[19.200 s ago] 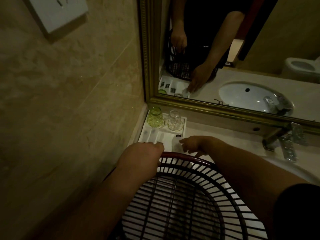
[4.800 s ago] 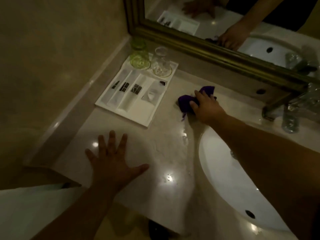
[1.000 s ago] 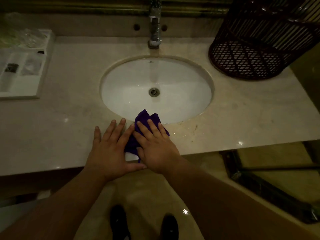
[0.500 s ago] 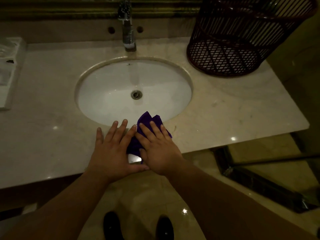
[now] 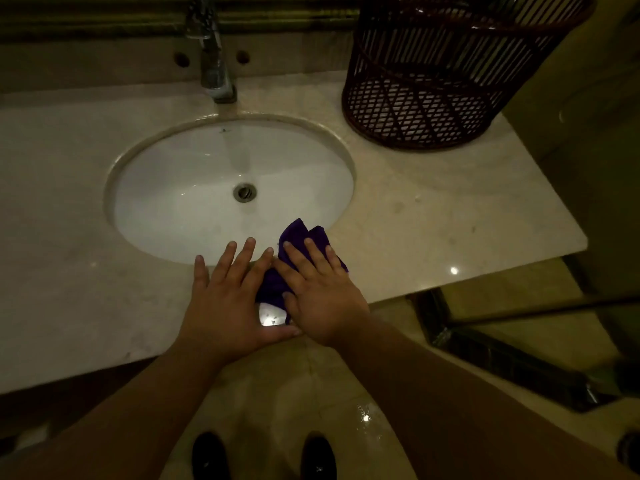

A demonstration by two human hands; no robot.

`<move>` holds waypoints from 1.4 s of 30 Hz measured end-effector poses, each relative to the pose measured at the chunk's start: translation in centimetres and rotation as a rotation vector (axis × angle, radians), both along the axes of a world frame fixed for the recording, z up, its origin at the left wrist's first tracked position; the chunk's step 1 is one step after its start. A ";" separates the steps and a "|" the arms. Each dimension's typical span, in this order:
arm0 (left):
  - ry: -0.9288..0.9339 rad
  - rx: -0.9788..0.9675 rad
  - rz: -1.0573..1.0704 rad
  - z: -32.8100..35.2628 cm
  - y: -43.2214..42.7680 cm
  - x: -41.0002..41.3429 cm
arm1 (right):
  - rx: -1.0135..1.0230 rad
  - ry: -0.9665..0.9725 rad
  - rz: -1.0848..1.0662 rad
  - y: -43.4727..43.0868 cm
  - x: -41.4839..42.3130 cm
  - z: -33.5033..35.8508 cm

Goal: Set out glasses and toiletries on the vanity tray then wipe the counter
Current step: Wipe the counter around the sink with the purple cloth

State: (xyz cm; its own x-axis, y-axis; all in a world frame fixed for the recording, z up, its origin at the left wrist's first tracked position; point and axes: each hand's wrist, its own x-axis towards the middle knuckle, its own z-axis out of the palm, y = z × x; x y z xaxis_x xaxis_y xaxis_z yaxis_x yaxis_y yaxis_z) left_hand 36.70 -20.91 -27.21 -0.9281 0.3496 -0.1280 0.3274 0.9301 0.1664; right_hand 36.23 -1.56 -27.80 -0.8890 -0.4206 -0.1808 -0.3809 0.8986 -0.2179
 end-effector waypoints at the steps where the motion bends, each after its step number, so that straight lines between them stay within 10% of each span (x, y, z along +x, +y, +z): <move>1: 0.001 0.001 -0.002 -0.1 0.4 -0.1 | 0.005 0.006 -0.003 0.4 -0.1 0.0; 42: -0.003 -0.026 0.063 -2.5 5.3 -1.8 | 0.075 0.008 -0.268 9.8 -7.0 -0.5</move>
